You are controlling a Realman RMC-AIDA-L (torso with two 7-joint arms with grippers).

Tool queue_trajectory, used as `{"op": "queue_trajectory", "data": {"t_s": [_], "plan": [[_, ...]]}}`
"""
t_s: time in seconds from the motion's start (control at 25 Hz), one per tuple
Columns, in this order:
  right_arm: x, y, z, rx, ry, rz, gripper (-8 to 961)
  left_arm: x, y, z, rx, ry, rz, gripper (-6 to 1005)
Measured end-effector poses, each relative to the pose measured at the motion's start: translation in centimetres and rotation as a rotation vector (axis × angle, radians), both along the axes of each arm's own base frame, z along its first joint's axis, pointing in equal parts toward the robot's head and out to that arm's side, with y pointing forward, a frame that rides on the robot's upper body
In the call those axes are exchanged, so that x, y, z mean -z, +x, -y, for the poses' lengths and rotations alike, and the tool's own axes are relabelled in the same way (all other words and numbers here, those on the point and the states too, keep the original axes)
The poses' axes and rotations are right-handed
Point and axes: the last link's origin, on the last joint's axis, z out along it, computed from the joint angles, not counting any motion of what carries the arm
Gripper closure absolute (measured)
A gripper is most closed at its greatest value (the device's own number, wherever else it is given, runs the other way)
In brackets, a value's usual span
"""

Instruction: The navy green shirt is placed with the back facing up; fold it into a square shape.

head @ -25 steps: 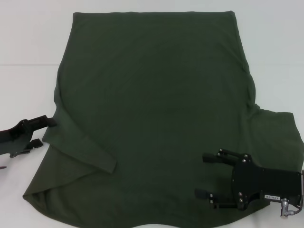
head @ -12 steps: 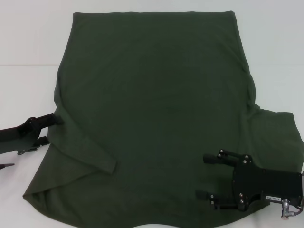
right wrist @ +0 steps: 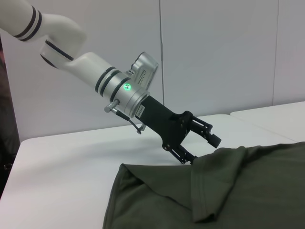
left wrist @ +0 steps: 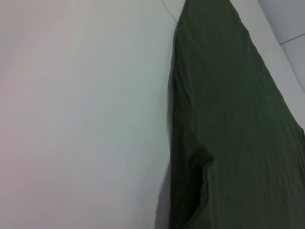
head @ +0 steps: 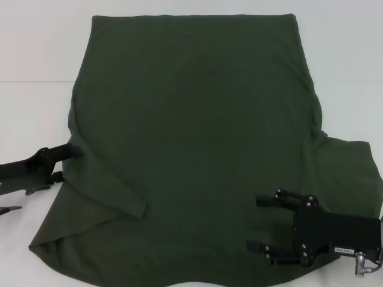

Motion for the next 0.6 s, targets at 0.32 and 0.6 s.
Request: {"op": "queue_trajectory", "data": {"t_s": [0.32, 0.6], "plan": [[0.01, 0.02, 0.01, 0.000, -0.001, 0.001, 42, 0.11, -0.11, -0.11, 0.005, 0.015, -0.015, 198], [0.00, 0.01, -0.02, 0.001, 0.001, 0.001, 42, 0.39, -0.07, -0.25, 0.016, 0.010, -0.033, 541]]}}
